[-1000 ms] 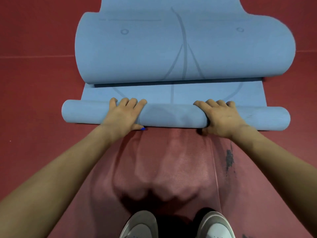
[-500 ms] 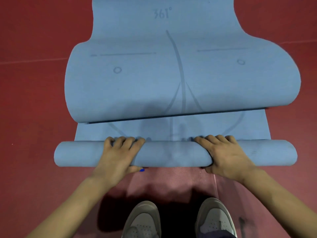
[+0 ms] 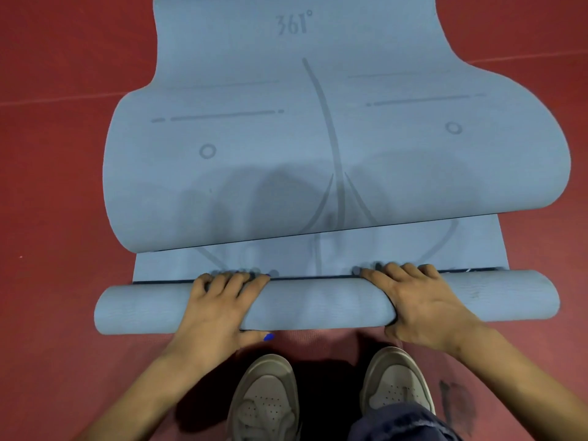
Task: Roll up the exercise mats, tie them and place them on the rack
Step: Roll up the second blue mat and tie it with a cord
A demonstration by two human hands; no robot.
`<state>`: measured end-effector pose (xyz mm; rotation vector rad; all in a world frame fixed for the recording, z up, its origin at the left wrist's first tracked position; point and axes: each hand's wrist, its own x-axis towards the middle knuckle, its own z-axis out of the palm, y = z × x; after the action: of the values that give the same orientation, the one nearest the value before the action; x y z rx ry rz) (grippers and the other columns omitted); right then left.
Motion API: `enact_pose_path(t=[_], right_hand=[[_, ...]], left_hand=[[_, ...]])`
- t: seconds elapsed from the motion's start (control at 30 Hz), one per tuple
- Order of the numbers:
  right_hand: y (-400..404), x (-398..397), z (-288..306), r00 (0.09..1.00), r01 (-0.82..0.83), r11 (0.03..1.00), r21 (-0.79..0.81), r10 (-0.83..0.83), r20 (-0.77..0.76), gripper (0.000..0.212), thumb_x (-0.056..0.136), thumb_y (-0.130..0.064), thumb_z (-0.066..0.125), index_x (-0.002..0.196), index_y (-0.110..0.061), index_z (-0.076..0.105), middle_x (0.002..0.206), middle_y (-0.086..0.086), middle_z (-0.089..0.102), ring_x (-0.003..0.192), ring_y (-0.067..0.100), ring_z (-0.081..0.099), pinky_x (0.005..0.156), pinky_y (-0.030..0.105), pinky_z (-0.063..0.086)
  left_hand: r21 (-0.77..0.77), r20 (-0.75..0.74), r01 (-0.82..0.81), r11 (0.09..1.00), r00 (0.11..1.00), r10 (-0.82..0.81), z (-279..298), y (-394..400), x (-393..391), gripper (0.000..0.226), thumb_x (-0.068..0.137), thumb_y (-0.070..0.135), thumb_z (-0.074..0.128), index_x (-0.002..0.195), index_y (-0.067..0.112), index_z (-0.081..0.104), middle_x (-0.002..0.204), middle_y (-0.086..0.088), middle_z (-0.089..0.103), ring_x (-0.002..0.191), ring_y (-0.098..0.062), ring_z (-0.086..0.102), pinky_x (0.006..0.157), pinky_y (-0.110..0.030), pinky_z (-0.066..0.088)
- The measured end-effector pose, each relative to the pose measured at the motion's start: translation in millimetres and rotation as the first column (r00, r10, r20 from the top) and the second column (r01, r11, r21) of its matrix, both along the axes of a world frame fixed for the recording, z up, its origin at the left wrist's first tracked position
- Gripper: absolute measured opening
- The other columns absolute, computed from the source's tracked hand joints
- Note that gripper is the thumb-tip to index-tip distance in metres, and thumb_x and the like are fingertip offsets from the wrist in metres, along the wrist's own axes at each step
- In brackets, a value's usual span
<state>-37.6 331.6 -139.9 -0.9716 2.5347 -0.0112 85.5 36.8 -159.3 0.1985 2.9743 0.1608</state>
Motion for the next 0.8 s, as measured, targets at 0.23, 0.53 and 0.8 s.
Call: enact_pose_path(t=[0.23, 0.53, 0.8], right_hand=[[-5, -9, 5, 0.989, -0.035, 0.998, 0.061, 0.026, 0.146, 0.094, 0.065, -0.047, 0.063, 0.147, -0.041, 0.017, 0.138, -0.009, 0.035, 0.13, 0.015, 0.033, 0.105, 0.03, 0.021], [1, 10, 0, 0.994, 0.099, 0.965, -0.242, -0.087, 0.062, 0.099, 0.051, -0.018, 0.071, 0.141, -0.031, 0.031, 0.133, 0.003, 0.038, 0.134, 0.022, 0.028, 0.115, 0.042, 0.009], [-9, 19, -8, 0.983, 0.097, 0.928, -0.359, -0.146, -0.111, 0.053, 0.09, -0.053, 0.037, 0.128, -0.021, 0.055, 0.125, -0.001, 0.056, 0.121, 0.016, 0.048, 0.108, 0.04, 0.027]], left_hand=[[0.12, 0.073, -0.138, 0.983, 0.989, 0.13, 5, 4, -18, 0.073, 0.091, 0.073, 0.018, 0.129, 0.025, 0.057, 0.133, 0.007, 0.057, 0.129, -0.016, 0.047, 0.109, -0.04, 0.024], [0.091, 0.157, -0.182, 0.979, 0.973, 0.167, 6, -3, -43, 0.086, 0.086, 0.076, 0.002, 0.143, 0.025, 0.042, 0.146, 0.008, 0.045, 0.135, -0.014, 0.038, 0.114, -0.029, 0.012], [0.096, 0.092, -0.206, 0.974, 0.976, 0.197, 6, -4, -49, 0.085, 0.088, 0.074, 0.007, 0.145, 0.02, 0.04, 0.146, 0.002, 0.043, 0.136, -0.016, 0.033, 0.117, -0.04, 0.013]])
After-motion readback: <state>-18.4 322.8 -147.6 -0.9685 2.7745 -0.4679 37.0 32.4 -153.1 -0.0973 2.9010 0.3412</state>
